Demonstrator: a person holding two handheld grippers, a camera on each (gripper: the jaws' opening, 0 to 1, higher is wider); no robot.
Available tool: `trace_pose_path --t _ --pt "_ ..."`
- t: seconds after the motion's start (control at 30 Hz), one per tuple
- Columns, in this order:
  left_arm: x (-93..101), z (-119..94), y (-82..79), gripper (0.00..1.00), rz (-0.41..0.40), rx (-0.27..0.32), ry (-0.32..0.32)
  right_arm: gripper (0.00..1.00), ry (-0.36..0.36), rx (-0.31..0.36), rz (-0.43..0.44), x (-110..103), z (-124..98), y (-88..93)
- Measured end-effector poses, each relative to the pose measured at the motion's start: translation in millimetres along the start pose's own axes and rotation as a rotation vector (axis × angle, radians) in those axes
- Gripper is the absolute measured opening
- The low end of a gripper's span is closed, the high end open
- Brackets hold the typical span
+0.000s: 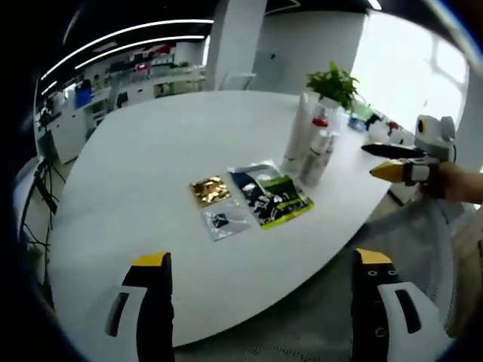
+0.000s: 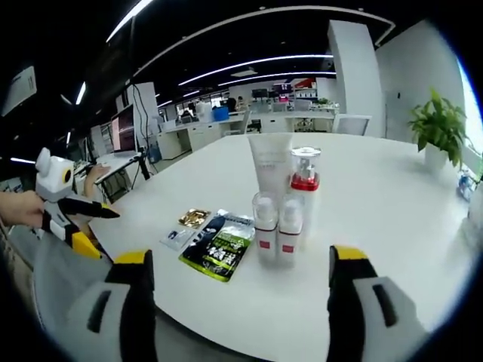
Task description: Arrange the skincare products in the storage area until every visible bottle or jar stands upright without overlapping.
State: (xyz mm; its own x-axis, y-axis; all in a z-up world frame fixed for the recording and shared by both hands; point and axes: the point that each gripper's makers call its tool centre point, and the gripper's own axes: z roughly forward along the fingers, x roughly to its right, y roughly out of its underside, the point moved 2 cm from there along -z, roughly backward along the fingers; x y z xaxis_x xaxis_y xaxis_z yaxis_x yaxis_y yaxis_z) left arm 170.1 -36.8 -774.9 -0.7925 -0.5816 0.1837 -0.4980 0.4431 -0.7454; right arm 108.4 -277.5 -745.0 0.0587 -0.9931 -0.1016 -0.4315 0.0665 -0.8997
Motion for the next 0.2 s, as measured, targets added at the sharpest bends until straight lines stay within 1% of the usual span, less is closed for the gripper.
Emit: trace_pose_path --t 0.2 --pt "1.1 -0.3 0.2 0.96 0.004 0.001 0.008 0.95 0.009 -0.005 -0.006 0.3 0.1 1.3"
